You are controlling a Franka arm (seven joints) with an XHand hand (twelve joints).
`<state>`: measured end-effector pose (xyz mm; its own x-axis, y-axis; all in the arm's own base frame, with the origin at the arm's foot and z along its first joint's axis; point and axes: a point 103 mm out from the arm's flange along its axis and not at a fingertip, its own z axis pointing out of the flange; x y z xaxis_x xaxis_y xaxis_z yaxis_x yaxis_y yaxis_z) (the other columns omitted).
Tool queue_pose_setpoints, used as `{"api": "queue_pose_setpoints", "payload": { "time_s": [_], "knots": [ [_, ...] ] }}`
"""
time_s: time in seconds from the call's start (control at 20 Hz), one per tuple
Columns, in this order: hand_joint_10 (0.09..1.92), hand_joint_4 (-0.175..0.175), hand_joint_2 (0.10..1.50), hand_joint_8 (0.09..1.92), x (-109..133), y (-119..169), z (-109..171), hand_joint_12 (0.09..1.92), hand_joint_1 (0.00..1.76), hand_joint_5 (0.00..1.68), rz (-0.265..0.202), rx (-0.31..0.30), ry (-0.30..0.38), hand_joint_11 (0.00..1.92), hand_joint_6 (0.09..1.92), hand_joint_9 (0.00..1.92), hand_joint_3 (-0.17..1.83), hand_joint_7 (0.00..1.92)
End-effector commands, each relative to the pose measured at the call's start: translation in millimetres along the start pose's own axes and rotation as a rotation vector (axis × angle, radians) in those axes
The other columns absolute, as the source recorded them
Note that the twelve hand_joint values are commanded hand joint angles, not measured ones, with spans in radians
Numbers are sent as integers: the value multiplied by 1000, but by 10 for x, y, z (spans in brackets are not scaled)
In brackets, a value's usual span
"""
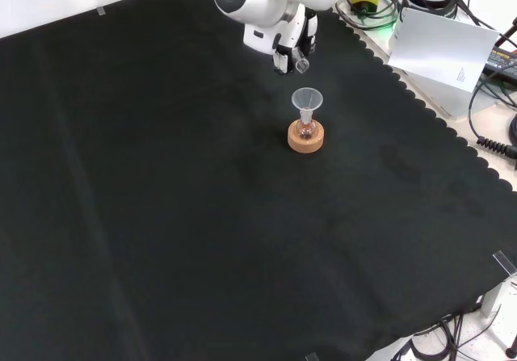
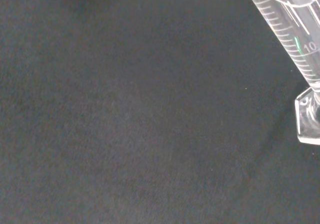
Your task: Pour the water from the graduated cylinder into the round-bottom flask.
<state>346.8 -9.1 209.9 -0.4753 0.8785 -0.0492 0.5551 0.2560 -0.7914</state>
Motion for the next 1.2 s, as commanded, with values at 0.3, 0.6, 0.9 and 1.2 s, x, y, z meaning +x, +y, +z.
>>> {"api": "queue_pose_setpoints", "payload": {
  "time_s": [0.3,0.6,0.9,1.2],
  "knots": [
    [201,-175,1179,1198,59,61,-86,750,1238,845,35,97,-15,1204,1210,1379,0,876],
    [198,-175,1179,1199,80,78,-139,750,1238,844,44,146,-25,1204,1210,1380,0,876],
    [196,-175,1179,1200,109,103,-171,749,1238,843,52,181,-35,1202,1211,1381,0,875],
    [194,-175,1180,1201,170,98,-232,748,1238,842,54,193,-56,1202,1212,1383,0,874]
  ]
}}
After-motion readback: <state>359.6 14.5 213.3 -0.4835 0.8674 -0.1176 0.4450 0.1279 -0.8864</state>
